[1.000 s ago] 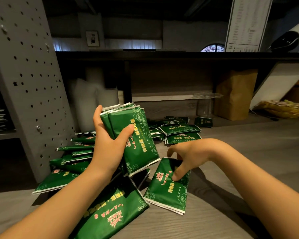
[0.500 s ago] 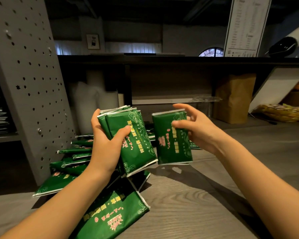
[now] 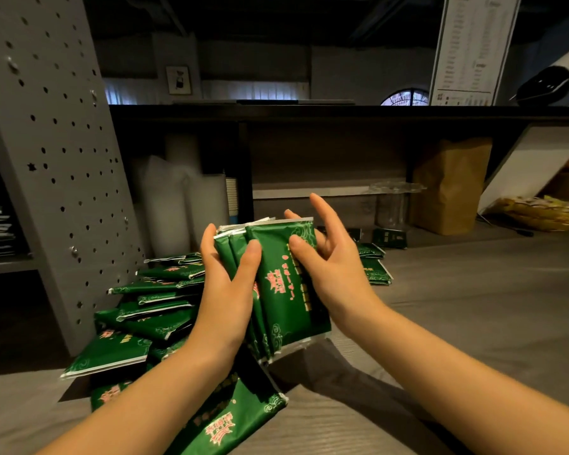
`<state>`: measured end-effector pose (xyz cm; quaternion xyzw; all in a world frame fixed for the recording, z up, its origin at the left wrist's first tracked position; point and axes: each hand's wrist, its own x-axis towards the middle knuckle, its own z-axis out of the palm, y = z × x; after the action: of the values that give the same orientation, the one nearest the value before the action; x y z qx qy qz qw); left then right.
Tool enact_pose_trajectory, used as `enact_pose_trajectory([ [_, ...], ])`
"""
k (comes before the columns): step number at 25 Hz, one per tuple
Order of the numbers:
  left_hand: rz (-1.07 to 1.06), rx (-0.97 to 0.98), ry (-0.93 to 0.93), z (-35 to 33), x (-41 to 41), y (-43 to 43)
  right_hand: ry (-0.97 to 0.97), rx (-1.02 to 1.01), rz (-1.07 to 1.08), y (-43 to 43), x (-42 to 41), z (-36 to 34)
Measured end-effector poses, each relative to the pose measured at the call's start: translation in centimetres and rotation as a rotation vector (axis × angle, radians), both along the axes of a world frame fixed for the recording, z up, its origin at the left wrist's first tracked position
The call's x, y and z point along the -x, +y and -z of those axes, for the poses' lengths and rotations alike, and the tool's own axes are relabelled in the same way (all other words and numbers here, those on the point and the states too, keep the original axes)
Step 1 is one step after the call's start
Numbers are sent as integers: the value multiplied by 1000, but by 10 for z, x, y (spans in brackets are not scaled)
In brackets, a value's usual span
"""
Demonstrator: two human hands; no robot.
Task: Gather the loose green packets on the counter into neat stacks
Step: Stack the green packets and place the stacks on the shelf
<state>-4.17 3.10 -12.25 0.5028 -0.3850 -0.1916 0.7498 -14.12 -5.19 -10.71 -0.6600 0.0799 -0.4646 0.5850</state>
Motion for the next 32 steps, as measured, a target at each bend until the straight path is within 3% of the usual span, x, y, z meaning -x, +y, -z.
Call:
enact_pose_trajectory([
  [9, -10, -54, -65, -9, -2, 0, 43, -44, -109, -4, -5, -5],
  [17, -143, -17, -180, -56, -40, -35, 829, 394, 424, -158, -20, -15],
  [22, -179, 28, -133, -64, -59, -74, 1133, 406, 629, -239, -41, 7],
  [25, -178, 6, -110, -62, -70, -94, 1235, 407, 605, -261, -59, 11],
  [29, -151, -9, -86, -60, -85, -111, 1181, 349, 564, -292, -73, 11],
  [32, -143, -6, -81, -58, -92, -118, 1241, 317, 350, -297, -86, 25],
])
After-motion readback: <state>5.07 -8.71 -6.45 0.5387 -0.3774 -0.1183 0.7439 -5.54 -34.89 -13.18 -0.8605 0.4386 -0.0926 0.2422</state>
